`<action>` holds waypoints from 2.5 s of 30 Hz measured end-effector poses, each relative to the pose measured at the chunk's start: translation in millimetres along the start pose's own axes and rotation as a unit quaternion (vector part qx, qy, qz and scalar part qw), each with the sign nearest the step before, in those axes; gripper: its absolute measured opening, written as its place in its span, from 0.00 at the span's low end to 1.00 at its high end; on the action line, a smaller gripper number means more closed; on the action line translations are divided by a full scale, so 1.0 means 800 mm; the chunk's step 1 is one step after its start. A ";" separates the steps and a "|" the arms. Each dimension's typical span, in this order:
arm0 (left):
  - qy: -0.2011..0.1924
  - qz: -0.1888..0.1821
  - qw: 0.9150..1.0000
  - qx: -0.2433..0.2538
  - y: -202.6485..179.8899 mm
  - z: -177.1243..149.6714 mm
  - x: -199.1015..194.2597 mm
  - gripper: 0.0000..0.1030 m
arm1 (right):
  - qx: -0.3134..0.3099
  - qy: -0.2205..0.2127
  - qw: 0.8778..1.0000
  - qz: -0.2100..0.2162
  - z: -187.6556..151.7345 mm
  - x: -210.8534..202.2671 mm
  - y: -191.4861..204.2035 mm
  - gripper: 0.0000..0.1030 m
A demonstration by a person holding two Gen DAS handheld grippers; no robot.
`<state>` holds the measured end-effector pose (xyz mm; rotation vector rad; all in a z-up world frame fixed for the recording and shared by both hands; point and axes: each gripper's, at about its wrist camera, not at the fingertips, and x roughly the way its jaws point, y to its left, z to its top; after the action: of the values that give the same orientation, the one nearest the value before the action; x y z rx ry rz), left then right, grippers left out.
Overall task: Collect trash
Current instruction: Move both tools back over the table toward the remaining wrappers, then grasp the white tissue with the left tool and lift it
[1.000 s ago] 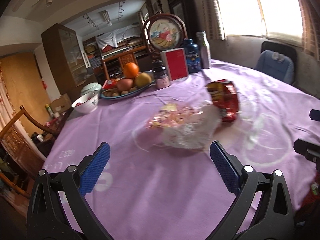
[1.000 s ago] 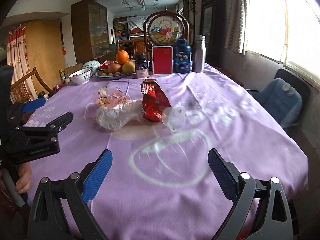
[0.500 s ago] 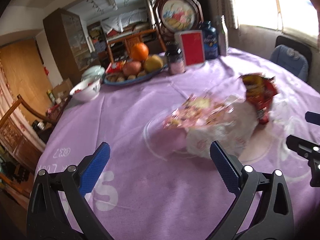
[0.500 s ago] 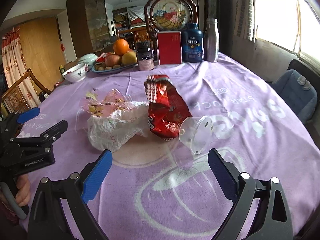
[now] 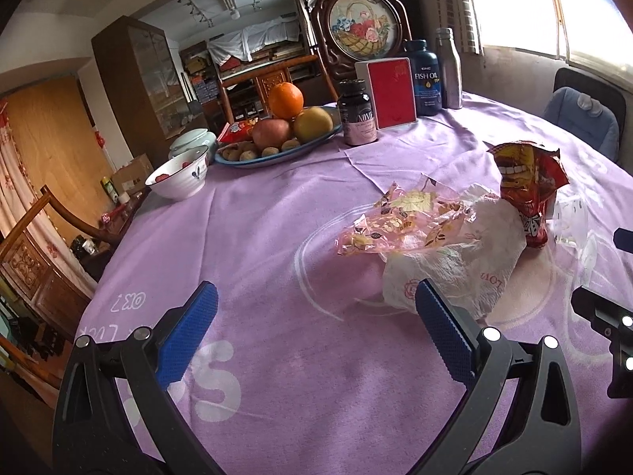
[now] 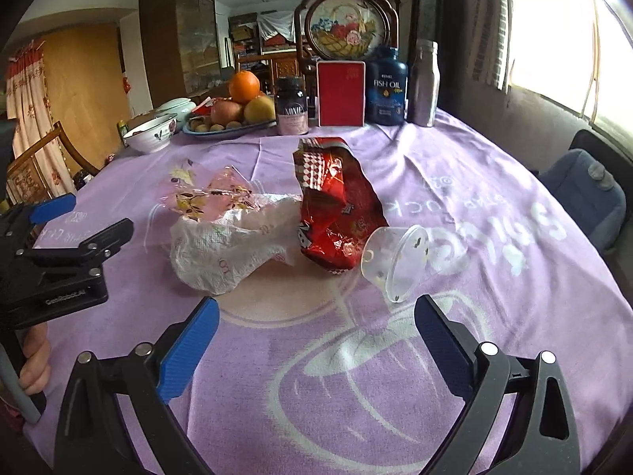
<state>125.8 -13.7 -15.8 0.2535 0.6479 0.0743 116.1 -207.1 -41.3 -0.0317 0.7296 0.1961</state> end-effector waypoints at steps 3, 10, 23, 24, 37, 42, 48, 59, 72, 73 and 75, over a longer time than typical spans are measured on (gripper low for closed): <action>0.002 -0.001 1.000 0.003 -0.004 -0.001 0.003 0.93 | 0.004 0.003 1.000 0.002 0.000 0.001 -0.002 0.94; 0.031 -0.048 0.998 -0.011 -0.004 0.003 0.025 0.93 | 0.005 -0.001 1.000 0.010 0.000 -0.001 -0.003 0.94; 0.071 -0.151 0.986 0.011 -0.037 0.011 0.040 0.94 | 0.017 -0.015 1.000 0.015 0.000 -0.008 -0.009 0.94; 0.085 -0.162 0.983 0.008 -0.040 0.011 0.049 0.94 | 0.021 -0.020 0.999 0.016 0.000 -0.010 -0.010 0.94; 0.133 -0.201 0.969 -0.051 0.006 0.005 0.071 0.11 | 0.032 -0.030 0.999 0.019 -0.001 -0.015 -0.016 0.94; 0.112 -0.133 0.982 -0.073 0.072 -0.022 0.049 0.11 | 0.027 -0.027 0.999 0.017 -0.001 -0.013 -0.012 0.94; 0.117 -0.125 0.979 -0.113 0.107 -0.032 0.044 0.14 | 0.028 -0.024 0.999 0.012 0.000 -0.010 -0.012 0.94; 0.095 -0.139 0.985 -0.031 0.058 -0.026 0.036 0.73 | 0.028 -0.026 0.999 0.012 -0.001 -0.011 -0.012 0.94; -0.010 -0.143 0.984 -0.106 0.120 -0.011 -0.022 0.08 | 0.023 -0.019 1.000 0.005 -0.001 -0.009 -0.009 0.94; -0.023 -0.145 0.983 -0.115 0.129 -0.010 -0.032 0.08 | 0.021 -0.018 1.000 0.003 -0.001 -0.008 -0.008 0.94; -0.050 -0.143 0.980 -0.129 0.144 -0.010 -0.049 0.08 | 0.018 -0.014 1.000 0.001 -0.001 -0.006 -0.007 0.94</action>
<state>91.3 93.8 30.7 -0.0864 0.5617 -0.1294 113.0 -213.1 -38.5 0.0057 0.7046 0.1856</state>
